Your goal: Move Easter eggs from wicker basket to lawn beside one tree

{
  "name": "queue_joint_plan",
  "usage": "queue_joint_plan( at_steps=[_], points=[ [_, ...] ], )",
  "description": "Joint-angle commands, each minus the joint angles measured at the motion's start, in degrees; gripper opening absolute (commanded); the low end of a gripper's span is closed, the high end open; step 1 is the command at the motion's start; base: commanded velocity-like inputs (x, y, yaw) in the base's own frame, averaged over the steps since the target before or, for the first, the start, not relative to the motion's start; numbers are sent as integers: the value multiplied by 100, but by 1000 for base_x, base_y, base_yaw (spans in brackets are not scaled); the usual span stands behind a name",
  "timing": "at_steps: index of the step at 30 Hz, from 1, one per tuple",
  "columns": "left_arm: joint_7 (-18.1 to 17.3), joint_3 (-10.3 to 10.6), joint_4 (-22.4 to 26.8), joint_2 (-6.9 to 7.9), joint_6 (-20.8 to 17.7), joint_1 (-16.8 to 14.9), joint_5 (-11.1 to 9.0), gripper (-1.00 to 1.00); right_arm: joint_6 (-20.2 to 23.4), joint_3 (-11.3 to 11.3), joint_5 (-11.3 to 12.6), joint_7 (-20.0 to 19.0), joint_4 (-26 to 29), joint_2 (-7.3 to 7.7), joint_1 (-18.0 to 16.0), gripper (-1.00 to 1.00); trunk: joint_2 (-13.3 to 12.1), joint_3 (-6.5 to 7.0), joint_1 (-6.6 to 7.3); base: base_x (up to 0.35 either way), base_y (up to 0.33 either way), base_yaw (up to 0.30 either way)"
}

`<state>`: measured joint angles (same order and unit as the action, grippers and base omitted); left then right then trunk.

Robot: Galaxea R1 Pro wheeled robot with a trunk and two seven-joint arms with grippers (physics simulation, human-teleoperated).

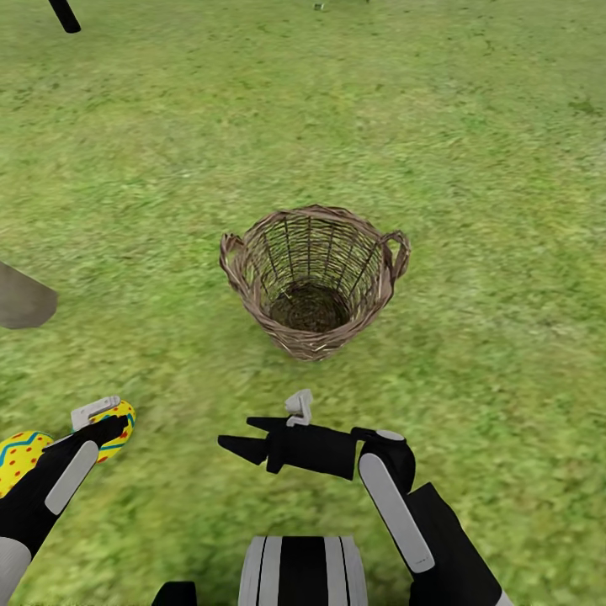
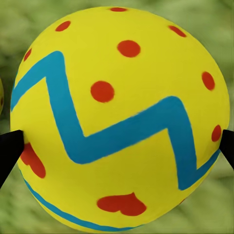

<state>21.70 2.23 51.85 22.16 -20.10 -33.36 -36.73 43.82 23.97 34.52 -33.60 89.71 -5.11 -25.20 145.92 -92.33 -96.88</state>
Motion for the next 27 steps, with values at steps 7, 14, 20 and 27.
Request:
queue_joint_plan(
  at_steps=[7,14,20,27],
  points=[
    [45,15,9,7,-11,-1,-55,-100,39,-15,22,2,2,-2,-2,100,4,-48,-4,0,0,0],
    [45,7,10,7,-11,0,-55,-100,39,-15,20,2,2,-8,7,100,7,-92,-9,0,0,0],
    [45,1,9,7,-12,0,-56,-100,39,-15,25,2,2,-8,23,100,9,-136,-15,0,0,0],
    [45,-2,17,7,-9,2,-56,100,39,-6,25,2,2,-8,24,100,9,-136,-15,0,0,0]
  ],
)
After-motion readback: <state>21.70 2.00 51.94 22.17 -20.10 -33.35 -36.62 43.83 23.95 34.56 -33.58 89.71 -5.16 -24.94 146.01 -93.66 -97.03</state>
